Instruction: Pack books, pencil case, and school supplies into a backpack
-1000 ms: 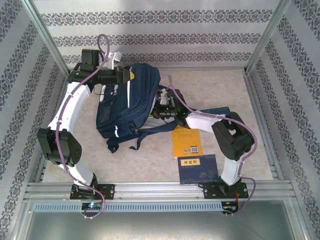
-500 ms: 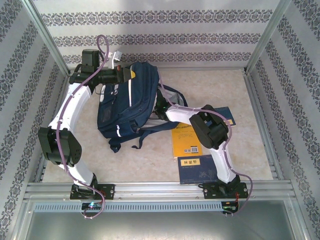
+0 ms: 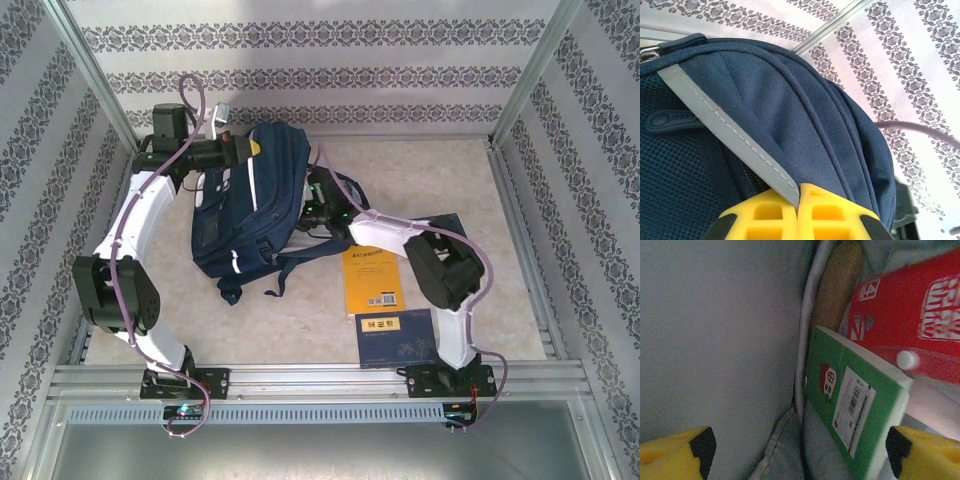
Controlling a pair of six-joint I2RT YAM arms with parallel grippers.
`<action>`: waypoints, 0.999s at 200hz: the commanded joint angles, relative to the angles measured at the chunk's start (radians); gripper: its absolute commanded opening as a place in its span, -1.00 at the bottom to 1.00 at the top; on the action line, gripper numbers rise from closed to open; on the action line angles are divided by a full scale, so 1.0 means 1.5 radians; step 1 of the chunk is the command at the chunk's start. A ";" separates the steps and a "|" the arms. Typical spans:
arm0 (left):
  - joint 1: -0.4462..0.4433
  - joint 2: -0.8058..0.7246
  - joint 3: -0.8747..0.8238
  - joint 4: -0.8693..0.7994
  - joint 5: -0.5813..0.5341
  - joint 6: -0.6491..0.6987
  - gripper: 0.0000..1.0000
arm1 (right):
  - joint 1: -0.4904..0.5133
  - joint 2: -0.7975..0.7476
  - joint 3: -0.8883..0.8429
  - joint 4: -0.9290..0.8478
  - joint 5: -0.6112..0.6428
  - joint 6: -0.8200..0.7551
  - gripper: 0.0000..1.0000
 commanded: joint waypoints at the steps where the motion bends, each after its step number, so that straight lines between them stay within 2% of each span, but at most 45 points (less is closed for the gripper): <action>1: 0.016 -0.055 -0.002 0.080 0.006 0.021 -1.00 | -0.013 -0.065 -0.046 0.007 0.017 -0.054 0.78; 27: 0.016 -0.065 -0.022 0.052 -0.029 0.041 -1.00 | -0.044 -0.135 -0.101 -0.027 0.042 -0.063 0.76; 60: 0.013 -0.079 -0.047 0.004 -0.091 0.083 -1.00 | -0.068 -0.238 -0.143 -0.178 0.131 -0.137 0.64; 95: 0.000 -0.066 -0.063 -0.074 -0.217 0.145 -1.00 | -0.075 -0.324 -0.167 -0.333 0.229 -0.198 0.54; 110: -0.013 -0.053 -0.070 -0.097 -0.296 0.161 -1.00 | -0.076 -0.353 -0.177 -0.397 0.278 -0.214 0.54; 132: -0.039 -0.024 -0.079 -0.111 -0.367 0.169 -0.71 | -0.076 -0.395 -0.218 -0.455 0.340 -0.238 0.59; 154: -0.058 0.007 -0.077 -0.105 -0.390 0.157 -0.42 | -0.079 -0.422 -0.250 -0.511 0.368 -0.254 0.65; 180: -0.061 0.014 -0.077 -0.093 -0.385 0.127 -0.08 | -0.083 -0.457 -0.304 -0.548 0.349 -0.241 0.65; 200: -0.066 -0.013 -0.089 -0.081 -0.391 0.106 0.02 | -0.082 -0.481 -0.341 -0.578 0.318 -0.227 0.63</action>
